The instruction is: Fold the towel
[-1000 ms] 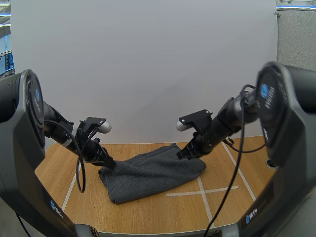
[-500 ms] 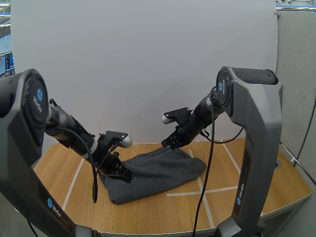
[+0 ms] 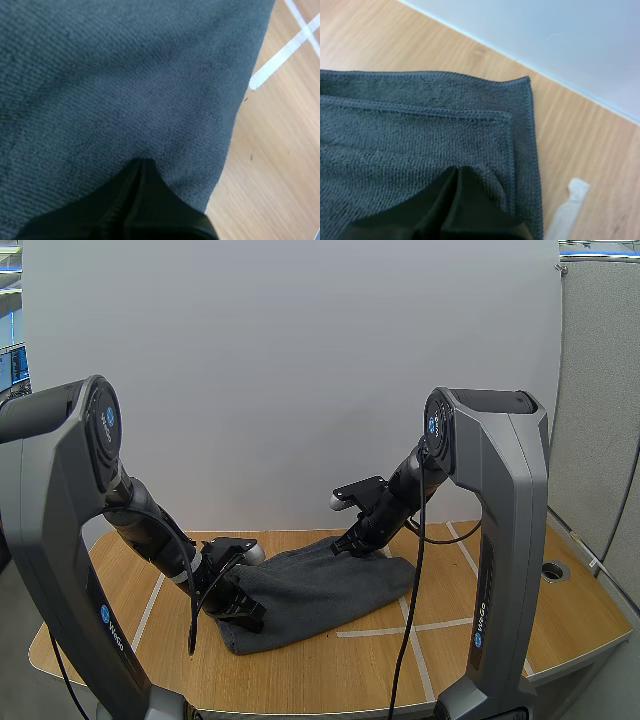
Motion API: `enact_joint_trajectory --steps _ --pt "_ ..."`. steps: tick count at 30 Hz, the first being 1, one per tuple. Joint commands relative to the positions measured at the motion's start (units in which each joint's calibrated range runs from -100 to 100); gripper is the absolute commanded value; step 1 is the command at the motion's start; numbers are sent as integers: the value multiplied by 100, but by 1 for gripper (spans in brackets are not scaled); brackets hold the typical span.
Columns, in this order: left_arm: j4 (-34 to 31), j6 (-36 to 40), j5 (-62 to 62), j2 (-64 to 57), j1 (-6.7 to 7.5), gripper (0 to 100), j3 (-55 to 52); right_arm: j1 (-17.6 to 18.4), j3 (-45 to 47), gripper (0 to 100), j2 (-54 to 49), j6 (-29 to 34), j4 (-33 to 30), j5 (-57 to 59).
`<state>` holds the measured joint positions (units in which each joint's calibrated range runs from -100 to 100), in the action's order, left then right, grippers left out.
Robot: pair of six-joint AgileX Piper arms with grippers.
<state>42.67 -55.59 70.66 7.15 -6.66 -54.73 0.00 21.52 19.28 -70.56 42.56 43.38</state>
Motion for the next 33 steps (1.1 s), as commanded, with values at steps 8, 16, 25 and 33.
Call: enact_joint_trajectory --steps 8,16,25,33 --pt "-414 -143 -1094 526 20 0 -471 26 -717 0 569 -135 184 -1804" --pt "-580 -227 -1186 526 20 0 -659 39 -1163 0 715 -135 378 -1424" --pt "-1591 -11 -1518 526 -181 0 -659 -310 -1149 0 -104 106 23 506" --pt "-2173 -108 -1702 526 -755 0 -329 -552 -994 0 -626 127 -219 2350"
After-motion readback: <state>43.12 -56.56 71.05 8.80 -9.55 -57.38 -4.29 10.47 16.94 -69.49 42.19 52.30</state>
